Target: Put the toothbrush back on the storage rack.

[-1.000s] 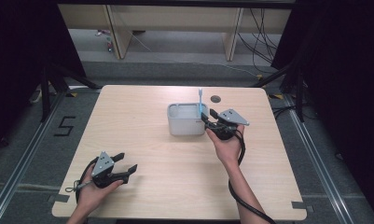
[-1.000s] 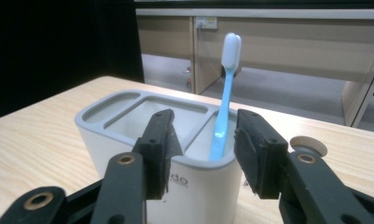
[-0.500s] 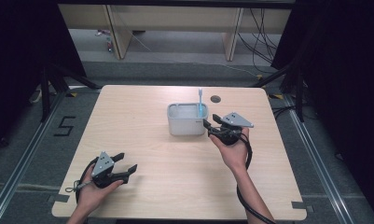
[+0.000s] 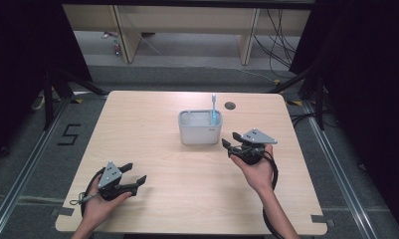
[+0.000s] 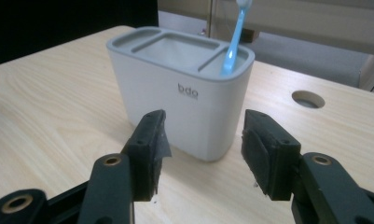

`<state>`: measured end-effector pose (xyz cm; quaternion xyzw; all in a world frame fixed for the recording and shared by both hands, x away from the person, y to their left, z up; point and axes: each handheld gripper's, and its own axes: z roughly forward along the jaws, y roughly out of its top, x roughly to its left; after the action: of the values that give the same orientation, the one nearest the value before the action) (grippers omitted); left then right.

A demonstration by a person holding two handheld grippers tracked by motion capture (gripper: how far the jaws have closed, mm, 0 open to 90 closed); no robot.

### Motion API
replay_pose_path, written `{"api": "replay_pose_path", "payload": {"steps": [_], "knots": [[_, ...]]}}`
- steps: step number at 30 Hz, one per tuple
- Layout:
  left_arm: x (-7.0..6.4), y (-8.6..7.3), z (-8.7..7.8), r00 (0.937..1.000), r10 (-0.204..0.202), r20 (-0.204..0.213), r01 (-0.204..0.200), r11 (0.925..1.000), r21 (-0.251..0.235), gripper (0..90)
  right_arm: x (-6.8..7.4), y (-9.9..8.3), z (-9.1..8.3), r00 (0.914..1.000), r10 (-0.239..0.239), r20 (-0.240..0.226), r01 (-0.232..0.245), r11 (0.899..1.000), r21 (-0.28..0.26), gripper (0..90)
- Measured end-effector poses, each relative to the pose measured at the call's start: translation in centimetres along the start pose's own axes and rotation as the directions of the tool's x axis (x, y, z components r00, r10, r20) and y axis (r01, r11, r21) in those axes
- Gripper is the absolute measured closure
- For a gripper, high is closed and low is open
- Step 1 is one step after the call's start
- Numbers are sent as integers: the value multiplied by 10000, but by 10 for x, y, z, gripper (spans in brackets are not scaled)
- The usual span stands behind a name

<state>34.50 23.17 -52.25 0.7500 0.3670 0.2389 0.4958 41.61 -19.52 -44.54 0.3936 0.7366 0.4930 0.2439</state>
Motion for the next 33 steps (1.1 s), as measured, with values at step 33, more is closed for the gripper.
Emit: {"api": "replay_pose_path", "payload": {"steps": [33], "knots": [[0,0,0,10000,-20,-61,20,10000,16,276,0,-54,-37,9999,60,-80,-52,9952,976,490]]}}
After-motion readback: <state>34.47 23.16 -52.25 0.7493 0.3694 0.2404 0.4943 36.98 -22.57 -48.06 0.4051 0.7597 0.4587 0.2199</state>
